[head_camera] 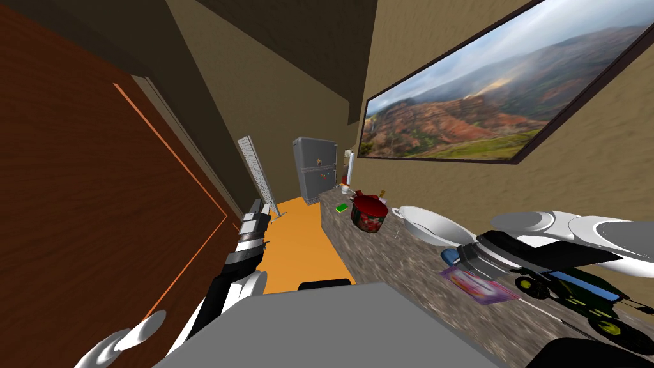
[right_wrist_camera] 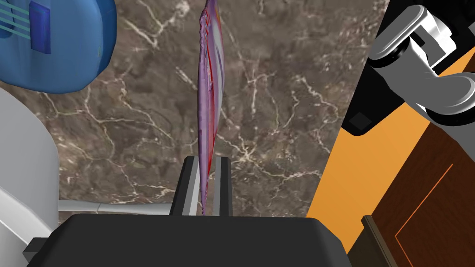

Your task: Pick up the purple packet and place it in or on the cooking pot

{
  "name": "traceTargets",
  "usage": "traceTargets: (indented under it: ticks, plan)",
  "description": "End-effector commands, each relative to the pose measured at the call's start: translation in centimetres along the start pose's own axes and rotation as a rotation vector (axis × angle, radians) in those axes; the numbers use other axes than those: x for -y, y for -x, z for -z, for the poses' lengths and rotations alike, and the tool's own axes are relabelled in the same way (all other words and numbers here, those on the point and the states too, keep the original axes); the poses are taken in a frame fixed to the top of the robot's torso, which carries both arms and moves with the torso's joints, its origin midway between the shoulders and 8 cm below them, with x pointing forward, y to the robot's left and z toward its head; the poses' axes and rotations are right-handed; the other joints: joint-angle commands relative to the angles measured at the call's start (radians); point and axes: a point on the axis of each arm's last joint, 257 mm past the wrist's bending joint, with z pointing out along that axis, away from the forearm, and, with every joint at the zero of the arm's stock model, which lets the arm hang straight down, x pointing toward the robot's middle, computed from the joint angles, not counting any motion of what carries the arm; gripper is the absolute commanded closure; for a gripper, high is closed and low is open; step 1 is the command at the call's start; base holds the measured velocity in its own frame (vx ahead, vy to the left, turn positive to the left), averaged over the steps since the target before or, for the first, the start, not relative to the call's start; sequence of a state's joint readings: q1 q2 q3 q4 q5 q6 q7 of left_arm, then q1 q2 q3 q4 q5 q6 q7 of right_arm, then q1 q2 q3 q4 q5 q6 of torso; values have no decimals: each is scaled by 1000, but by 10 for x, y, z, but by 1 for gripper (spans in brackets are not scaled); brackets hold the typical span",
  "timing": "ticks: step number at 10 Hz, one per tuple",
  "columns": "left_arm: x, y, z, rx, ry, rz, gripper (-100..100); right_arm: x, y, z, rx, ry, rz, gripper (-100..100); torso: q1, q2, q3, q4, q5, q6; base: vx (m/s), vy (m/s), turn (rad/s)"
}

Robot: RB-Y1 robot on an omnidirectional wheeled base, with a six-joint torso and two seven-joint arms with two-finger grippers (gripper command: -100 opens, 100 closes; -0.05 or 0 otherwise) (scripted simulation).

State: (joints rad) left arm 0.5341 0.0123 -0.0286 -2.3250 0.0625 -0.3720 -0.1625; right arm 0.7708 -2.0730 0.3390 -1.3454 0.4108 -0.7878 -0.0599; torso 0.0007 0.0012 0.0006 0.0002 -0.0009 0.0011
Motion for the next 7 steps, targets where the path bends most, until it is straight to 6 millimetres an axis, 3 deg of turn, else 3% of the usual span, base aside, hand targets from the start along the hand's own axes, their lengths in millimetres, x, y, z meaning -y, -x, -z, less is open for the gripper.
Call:
traceTargets:
  ticks: [1, 2, 3, 4, 6, 7]
  plan:
    - [0, 0, 0, 0, 0, 0, 0, 0, 0, 0, 0, 0, 0, 100, 0, 0, 0, 0, 0, 0, 0, 0, 0]
    - [0, 0, 0, 0, 0, 0, 0, 0, 0, 0, 0, 0, 0, 100, 0, 0, 0, 0, 0, 0, 0, 0, 0]
    - [0, 0, 0, 0, 0, 0, 0, 0, 0, 0, 0, 0, 0, 0, 0, 0, 0, 0, 0, 0, 0, 0, 0]
    - [0, 0, 0, 0, 0, 0, 0, 2, 11, 8, 1, 2, 10, 100, 0, 0, 0, 0, 0, 0, -23, -6, -93]
    - [0, 0, 0, 0, 0, 0, 0, 3, 12, 10, 1, 0, 13, 100, 0, 2, 1, 1, 1, 1, -23, -9, -59]
    - [0, 0, 0, 0, 0, 0, 0, 3, 13, 10, 1, 1, 13, 0, 0, 2, 1, 0, 0, 0, 0, 0, 0]
